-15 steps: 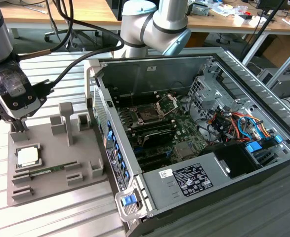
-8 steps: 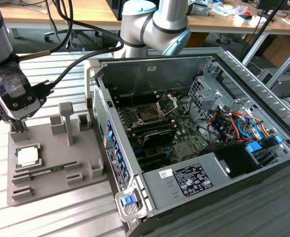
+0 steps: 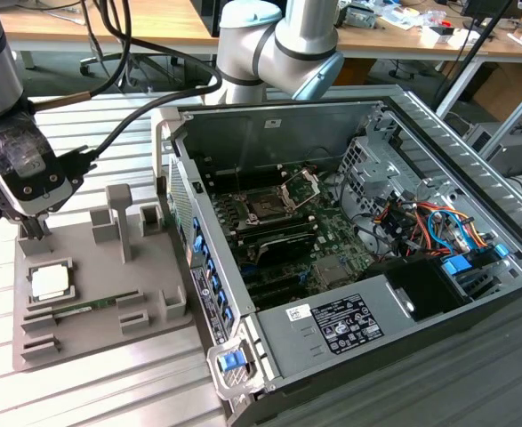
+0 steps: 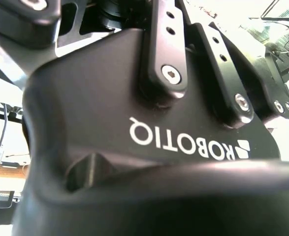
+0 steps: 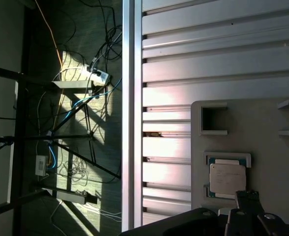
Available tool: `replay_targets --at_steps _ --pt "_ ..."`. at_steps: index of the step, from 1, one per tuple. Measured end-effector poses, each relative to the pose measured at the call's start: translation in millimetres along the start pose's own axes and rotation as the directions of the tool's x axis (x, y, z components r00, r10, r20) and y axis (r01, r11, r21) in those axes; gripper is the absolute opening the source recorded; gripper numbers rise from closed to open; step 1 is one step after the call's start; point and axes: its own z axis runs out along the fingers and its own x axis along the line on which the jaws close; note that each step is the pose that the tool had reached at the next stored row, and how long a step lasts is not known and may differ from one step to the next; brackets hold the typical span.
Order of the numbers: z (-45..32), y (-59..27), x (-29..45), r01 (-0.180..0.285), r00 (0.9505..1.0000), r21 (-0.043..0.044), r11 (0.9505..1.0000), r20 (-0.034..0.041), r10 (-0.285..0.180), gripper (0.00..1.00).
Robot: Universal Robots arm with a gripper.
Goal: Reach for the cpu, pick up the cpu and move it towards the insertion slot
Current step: 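Pick up the cpu and move it towards the insertion slot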
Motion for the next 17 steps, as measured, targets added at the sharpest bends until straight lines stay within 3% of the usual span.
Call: replay_targets --at_steps 17 --pt "6.0 -0.2 1.5 0.000 1.0000 0.0000 1.0000 0.0008 0.000 0.11"
